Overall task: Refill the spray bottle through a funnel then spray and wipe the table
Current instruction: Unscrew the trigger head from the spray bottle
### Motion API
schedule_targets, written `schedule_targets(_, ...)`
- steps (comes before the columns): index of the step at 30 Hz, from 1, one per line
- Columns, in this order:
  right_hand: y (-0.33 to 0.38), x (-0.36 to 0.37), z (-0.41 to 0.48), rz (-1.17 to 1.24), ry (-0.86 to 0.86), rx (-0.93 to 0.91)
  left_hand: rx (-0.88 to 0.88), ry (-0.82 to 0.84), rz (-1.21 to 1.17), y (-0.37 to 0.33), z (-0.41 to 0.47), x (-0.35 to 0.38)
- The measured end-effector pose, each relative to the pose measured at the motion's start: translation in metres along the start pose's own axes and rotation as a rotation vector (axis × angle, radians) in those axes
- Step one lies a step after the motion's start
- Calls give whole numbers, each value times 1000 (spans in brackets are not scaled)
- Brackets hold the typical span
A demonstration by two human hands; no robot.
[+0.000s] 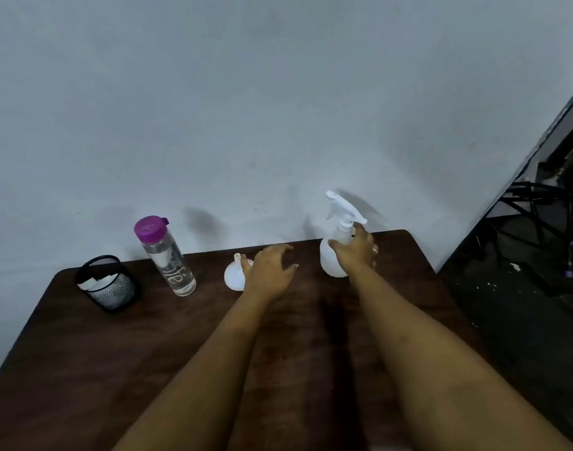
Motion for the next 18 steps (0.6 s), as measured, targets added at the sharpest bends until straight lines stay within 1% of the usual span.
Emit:
schedule_targets(4,-4,6,17,-24,13,-26,-23,-18,-21,5,7,3)
schedule_targets(9,-3,13,14,-13,-15,-109,13,-6,-67,15,5,20)
schedule_targets(13,8,23,-13,54,16,-168,79,-33,-175,18,-6,22)
schedule_targets(18,18,45,-70,85,76,-304,168,52,-313,15,-33,32)
Point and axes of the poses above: each hand's wrist, its own z-axis towards the middle knuckle, its own x-axis out of the palm, y = z × x, the point moved 9 cm from there along z, towards the middle knuckle, and after that the axes turned 11 degrees about y, right-handed, at the moved point
